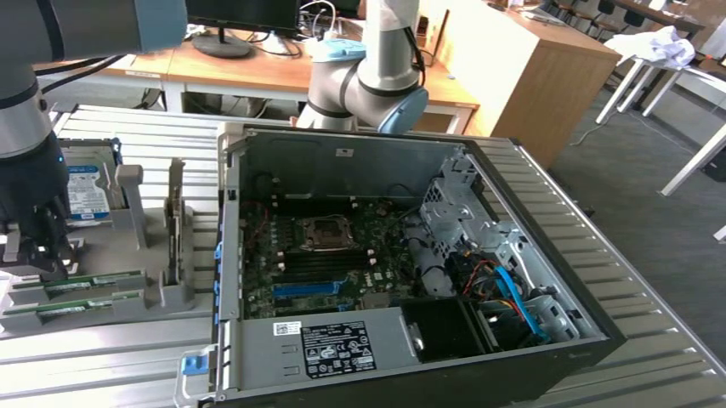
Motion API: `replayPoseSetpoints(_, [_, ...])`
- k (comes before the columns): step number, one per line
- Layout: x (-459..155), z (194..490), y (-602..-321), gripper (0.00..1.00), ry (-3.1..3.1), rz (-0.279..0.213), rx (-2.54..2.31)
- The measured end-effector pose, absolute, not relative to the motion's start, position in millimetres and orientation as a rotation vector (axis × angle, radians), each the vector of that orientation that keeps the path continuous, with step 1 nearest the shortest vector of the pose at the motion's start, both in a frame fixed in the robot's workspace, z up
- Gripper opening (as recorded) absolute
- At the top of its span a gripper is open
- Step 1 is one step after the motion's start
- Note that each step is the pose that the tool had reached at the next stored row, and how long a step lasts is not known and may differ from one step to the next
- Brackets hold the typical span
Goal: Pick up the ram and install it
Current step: 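Pick up the ram and move it above insertion slot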
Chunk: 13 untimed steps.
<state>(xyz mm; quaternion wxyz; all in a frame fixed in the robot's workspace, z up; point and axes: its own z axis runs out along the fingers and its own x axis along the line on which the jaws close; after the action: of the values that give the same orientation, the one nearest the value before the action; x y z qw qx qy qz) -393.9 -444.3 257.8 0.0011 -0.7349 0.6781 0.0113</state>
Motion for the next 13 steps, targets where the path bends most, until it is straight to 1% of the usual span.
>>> replayPoseSetpoints(13, [-394, 246, -452, 0.36, 2.108, 0.036, -2.327])
